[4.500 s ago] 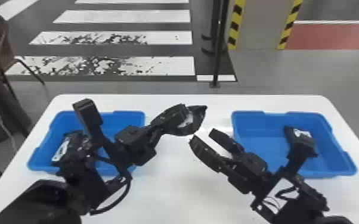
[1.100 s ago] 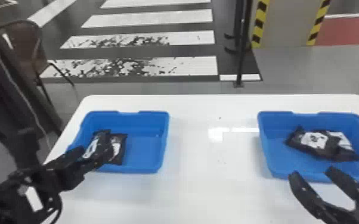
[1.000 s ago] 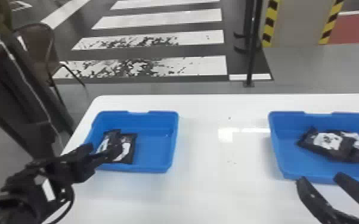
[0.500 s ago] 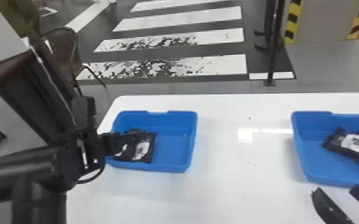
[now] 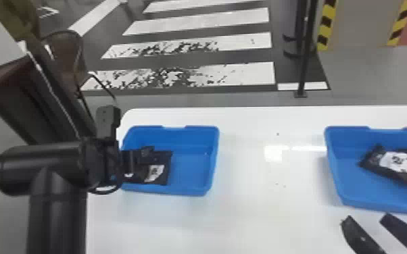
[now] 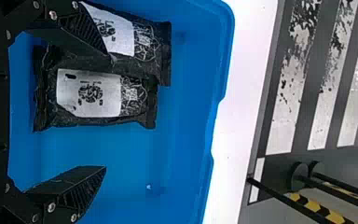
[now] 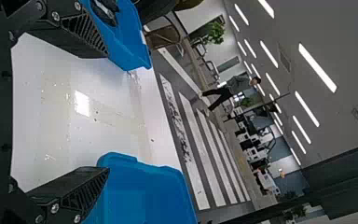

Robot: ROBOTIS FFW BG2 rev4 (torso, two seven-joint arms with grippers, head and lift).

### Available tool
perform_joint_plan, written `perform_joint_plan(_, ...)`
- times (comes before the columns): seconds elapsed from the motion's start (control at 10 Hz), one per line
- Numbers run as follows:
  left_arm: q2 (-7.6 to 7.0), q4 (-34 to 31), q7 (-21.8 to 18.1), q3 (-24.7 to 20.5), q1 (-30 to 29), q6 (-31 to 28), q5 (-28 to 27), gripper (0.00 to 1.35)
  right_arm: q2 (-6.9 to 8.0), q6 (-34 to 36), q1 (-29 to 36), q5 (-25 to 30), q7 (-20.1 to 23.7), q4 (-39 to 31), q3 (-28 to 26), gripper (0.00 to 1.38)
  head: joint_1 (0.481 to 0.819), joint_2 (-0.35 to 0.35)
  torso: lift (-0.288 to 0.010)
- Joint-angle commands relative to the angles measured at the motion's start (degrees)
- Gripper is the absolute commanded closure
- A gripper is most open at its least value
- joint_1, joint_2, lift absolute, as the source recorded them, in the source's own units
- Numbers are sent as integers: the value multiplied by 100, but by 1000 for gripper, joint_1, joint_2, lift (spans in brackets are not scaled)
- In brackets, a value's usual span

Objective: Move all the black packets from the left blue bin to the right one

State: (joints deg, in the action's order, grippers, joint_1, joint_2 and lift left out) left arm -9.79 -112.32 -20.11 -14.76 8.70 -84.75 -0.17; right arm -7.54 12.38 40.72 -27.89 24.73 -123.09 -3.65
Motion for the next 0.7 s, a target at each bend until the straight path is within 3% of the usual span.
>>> perform_joint_plan(0.0, -41, 439, 8, 150, 242, -61, -97, 179, -1, 27, -36, -33, 15, 40, 0, 174, 695, 246, -140)
perform_joint_plan(0.3, -67, 1213, 8, 436, 621, 108, -109, 179, -1, 69, -120, -56, 76, 152, 11, 173, 695, 235, -140)
perform_joint_plan(0.6, -49, 1339, 87, 642, 804, -230, -509, 180, -1, 111, -120, -193, 85, 223, 23, 173, 695, 226, -140)
